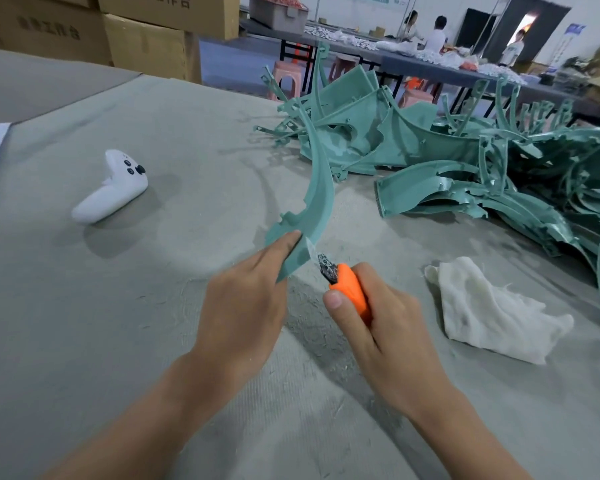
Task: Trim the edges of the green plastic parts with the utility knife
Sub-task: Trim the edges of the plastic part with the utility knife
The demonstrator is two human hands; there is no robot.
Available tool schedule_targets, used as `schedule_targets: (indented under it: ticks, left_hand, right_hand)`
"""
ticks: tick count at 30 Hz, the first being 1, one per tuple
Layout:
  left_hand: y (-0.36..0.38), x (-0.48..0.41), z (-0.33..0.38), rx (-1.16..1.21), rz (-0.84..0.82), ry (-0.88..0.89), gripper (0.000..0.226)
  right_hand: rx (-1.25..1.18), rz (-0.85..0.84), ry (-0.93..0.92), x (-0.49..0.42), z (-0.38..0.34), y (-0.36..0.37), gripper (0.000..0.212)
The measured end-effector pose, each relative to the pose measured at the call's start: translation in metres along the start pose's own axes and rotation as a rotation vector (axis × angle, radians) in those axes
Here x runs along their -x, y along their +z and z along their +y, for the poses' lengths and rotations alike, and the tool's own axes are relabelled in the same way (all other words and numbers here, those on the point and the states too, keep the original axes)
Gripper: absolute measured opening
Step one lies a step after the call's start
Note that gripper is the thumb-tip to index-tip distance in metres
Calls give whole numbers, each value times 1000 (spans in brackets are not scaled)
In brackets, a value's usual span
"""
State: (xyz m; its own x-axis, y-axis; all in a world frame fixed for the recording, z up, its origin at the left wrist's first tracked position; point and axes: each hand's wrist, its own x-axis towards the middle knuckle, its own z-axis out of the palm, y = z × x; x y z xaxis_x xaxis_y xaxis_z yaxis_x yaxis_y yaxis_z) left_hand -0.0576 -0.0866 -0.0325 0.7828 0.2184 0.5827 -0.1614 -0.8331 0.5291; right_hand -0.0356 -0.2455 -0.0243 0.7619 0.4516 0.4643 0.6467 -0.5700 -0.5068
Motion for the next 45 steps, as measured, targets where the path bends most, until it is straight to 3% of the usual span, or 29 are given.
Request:
schedule_targets:
  ticks: [4,12,21,25,32,38,45]
  left_hand:
    - [1,1,1,7,41,5,42]
    - [5,6,3,30,93,9,38]
    - [8,11,10,97,39,118,36]
    - [6,8,12,101,39,52,31]
    - [6,10,11,139,67,12,19]
    - [7,12,16,168,156,88,25]
    - [11,14,16,179,144,91,25]
  right_hand:
    - [-16,-16,22,-1,2,1,42]
    - [25,8,33,-3,4,2,33]
    - [26,117,131,-9,19,-4,46]
    - [-27,58,59,-4,8,0,36]
    - [-46,28,17,0,-1,7,37]
    - [-68,91,105,-4,9,7,40]
    - [-17,129,153,-7,21,-2,42]
